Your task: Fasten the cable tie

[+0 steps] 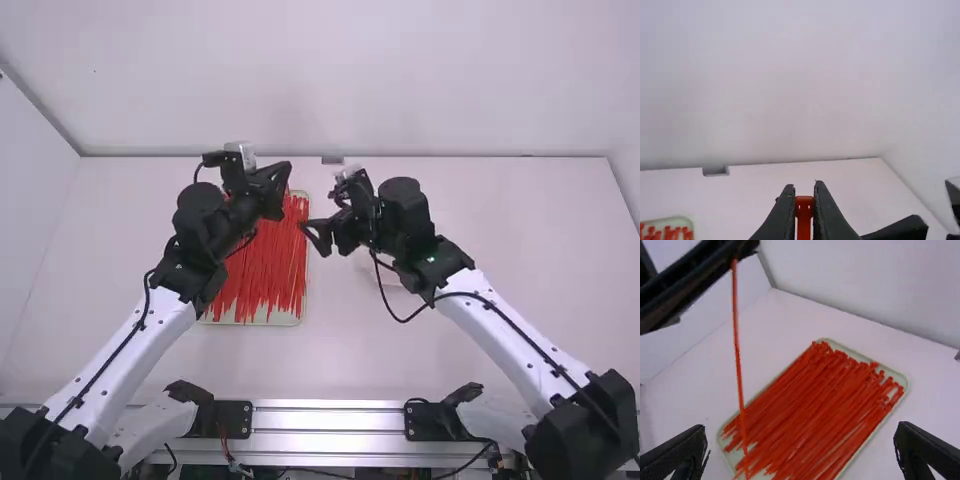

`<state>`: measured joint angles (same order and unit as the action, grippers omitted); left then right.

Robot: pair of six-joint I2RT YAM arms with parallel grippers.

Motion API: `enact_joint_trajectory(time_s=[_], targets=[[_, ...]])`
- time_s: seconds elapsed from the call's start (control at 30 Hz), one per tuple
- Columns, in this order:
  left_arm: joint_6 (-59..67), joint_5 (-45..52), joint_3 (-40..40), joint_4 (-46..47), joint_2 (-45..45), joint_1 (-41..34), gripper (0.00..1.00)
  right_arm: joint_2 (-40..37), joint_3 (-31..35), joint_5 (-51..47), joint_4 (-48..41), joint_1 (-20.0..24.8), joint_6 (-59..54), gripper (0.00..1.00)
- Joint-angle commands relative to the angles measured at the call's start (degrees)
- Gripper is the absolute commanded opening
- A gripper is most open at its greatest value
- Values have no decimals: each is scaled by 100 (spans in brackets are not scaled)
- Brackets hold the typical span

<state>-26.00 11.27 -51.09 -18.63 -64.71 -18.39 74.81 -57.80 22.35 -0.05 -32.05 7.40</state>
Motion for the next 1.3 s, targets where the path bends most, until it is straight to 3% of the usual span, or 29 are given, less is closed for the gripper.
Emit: enact_joint_trajectory(time_s=[0.0, 0.1, 0.23, 0.37, 0.4, 0.47, 0.57, 0.67, 0.97, 1.17, 1.27], targets=[[-164, 426, 52, -140, 55, -37, 2, -109, -181, 35, 55, -74, 31, 97], [-181, 597, 52, -310, 55, -37, 2, -109, -181, 35, 74, -105, 31, 94], [-542, 610, 55, -492, 55, -74, 2, -109, -181, 37, 74, -101, 33, 82], [-549, 570, 55, -616, 55, -282, 2, -107, -181, 37, 74, -107, 33, 61], [-549, 450, 55, -627, 52, -352, 2, -98, -181, 44, 72, -105, 33, 50], [-553, 205, 55, -608, 44, -426, 2, -72, -181, 101, 76, -101, 33, 40], [-575, 168, 52, -675, -22, -442, 2, -13, -181, 214, 109, -101, 35, 35], [-566, 160, 52, -715, -94, -459, 2, 13, -181, 210, 94, -101, 37, 23], [-352, 111, 52, -691, -173, -409, 2, 50, -181, 208, 55, -101, 31, 23], [-269, -33, 52, -671, -173, -411, 2, 50, -181, 208, 26, -101, 33, 0], [-269, -37, 52, -647, -173, -411, 2, 50, -181, 201, 7, -101, 31, 0]])
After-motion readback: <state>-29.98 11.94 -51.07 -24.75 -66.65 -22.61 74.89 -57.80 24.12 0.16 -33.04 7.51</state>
